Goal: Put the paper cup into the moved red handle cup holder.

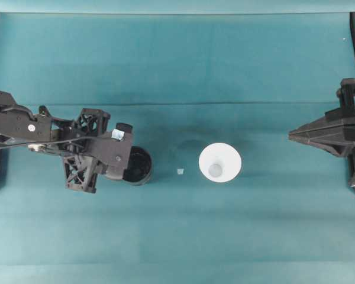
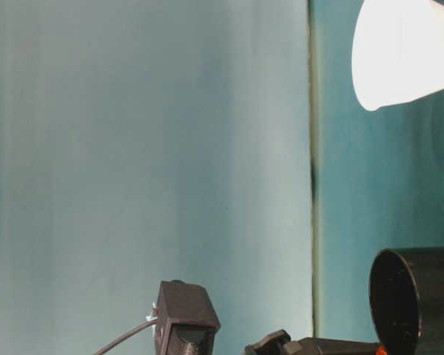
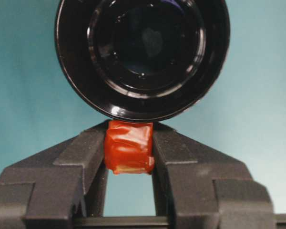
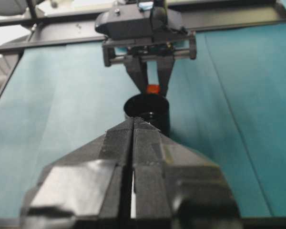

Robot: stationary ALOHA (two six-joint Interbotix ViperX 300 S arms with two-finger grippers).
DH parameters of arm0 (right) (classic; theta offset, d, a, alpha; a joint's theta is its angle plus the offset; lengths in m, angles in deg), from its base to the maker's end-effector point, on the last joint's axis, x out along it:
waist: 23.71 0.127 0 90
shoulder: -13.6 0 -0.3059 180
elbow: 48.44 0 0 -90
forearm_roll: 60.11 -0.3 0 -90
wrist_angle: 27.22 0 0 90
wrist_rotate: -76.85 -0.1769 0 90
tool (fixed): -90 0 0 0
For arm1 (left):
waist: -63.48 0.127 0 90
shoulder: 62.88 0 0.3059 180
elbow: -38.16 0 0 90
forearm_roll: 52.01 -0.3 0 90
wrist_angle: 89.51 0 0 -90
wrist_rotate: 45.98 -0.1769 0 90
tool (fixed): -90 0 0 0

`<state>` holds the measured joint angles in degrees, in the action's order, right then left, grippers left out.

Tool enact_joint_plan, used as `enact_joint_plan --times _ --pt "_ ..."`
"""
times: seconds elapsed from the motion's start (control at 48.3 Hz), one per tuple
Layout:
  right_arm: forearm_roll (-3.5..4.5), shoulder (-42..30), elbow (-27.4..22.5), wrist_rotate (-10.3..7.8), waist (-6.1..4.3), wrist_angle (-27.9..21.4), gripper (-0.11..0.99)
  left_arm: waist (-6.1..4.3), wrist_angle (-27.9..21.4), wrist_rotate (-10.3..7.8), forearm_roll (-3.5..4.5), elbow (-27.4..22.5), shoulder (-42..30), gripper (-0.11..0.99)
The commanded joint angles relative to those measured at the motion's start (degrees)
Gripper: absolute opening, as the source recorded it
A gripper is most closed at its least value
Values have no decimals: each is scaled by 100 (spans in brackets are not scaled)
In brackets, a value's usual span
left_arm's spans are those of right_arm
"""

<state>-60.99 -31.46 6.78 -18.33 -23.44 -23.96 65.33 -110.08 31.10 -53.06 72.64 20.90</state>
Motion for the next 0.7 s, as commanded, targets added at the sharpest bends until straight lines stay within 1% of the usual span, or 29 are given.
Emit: enact_joint_plan --times 0.0,0.145,0.166,0.269,0.331,0.456,0.538,0.601,0.683 --pt "-18 -35 -105 -53 9 26 -11 -26 35 -9 -9 -88 18 27" --pt "-18 -35 -114 -53 0 26 -11 -18 -18 35 0 -176 79 27" --pt "-18 -35 -114 -53 0 26 -11 -18 -44 44 -9 -211 132 27" --pt "-18 -35 -105 -53 0 26 -11 -9 -352 70 -9 -466 439 27" --pt "-18 -26 -114 -53 9 26 -11 18 -729 79 -9 -686 642 27" --pt "-18 0 -114 -53 9 26 -11 35 -1907 79 0 -1310 1037 27" --pt "-18 35 -114 -53 9 26 -11 26 -2558 88 -9 -1687 1222 27" --pt "-18 44 -105 -53 0 26 -11 35 -2892 88 -9 -1907 1301 27" --pt "-18 44 -114 -53 0 26 -11 35 -2962 97 -9 -2057 1327 27"
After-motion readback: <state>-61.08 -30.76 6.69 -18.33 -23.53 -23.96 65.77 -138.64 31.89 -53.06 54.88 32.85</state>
